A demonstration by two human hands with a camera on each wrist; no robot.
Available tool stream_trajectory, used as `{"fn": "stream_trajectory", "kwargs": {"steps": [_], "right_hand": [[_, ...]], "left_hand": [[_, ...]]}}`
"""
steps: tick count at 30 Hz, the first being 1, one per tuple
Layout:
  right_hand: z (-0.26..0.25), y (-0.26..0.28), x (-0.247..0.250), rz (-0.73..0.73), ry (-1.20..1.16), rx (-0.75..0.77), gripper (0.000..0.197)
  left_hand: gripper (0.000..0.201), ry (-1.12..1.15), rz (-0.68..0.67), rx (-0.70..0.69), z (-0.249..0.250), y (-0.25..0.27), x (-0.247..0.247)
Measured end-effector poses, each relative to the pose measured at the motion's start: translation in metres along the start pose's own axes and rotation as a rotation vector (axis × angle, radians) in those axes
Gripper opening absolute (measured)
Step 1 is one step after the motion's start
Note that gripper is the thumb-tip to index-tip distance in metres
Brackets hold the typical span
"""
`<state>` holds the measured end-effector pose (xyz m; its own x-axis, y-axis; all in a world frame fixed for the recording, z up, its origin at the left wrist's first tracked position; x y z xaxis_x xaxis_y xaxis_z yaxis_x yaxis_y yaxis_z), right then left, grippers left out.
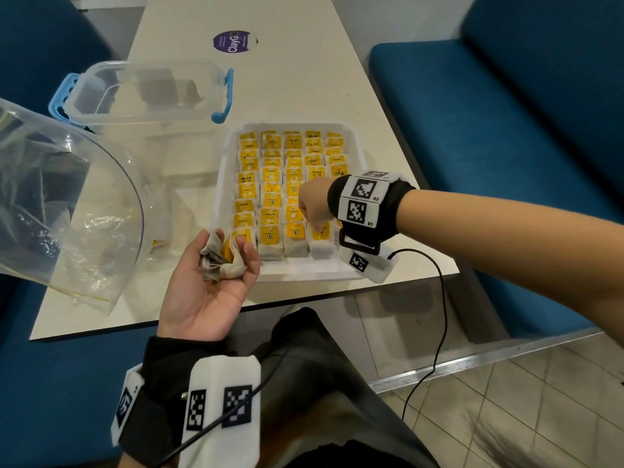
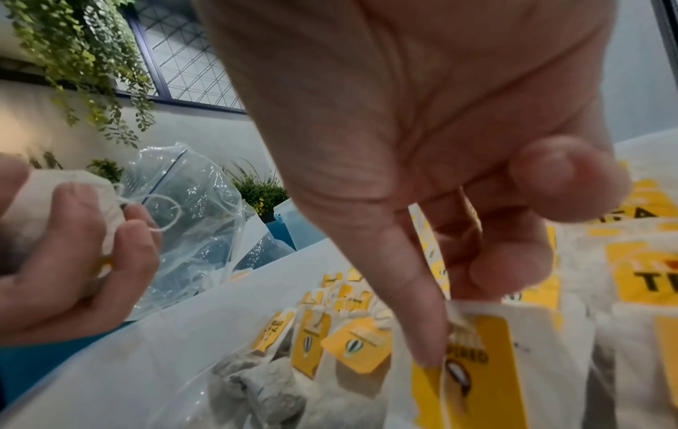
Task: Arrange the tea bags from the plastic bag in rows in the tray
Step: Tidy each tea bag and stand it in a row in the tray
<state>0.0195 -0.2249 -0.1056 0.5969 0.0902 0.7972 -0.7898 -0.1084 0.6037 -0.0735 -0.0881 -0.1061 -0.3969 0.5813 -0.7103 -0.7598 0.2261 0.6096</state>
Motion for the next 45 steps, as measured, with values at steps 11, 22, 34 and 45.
{"fn": "stream_trajectory", "kwargs": {"steps": [11, 22, 34, 45], "right_hand": [[0.003, -0.001, 0.003, -0.013, 0.035, -0.03, 0.017], [-0.001, 0.013, 0.029, 0.109, -0.197, 0.058, 0.009], [-0.058, 0.132, 0.068, 0.512, -0.593, 0.495, 0.023], [-0.058, 0.148, 0.045, 0.579, -0.416, 0.449, 0.03]], "left_hand": [[0.023, -0.007, -0.01, -0.007, 0.001, 0.002, -0.003], [0.02, -0.019, -0.043, -0.018, 0.003, 0.0, -0.004], [0.017, -0.072, -0.149, 0.047, -0.015, 0.007, -0.035], [0.04, -0.206, -0.182, 0.044, -0.025, 0.007, -0.039]]}}
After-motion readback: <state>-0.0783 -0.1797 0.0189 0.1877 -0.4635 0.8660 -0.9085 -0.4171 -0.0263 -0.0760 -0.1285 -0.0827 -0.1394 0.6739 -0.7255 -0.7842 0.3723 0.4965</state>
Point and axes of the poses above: each hand's wrist, its own y-axis away from the middle knuckle, its own x-axis out of the back of the hand, z = x × y, the point moved 10 cm from there along -y, towards the middle knuckle, and after that the axes turned 7 degrees about -y, right-handed, at the moved point
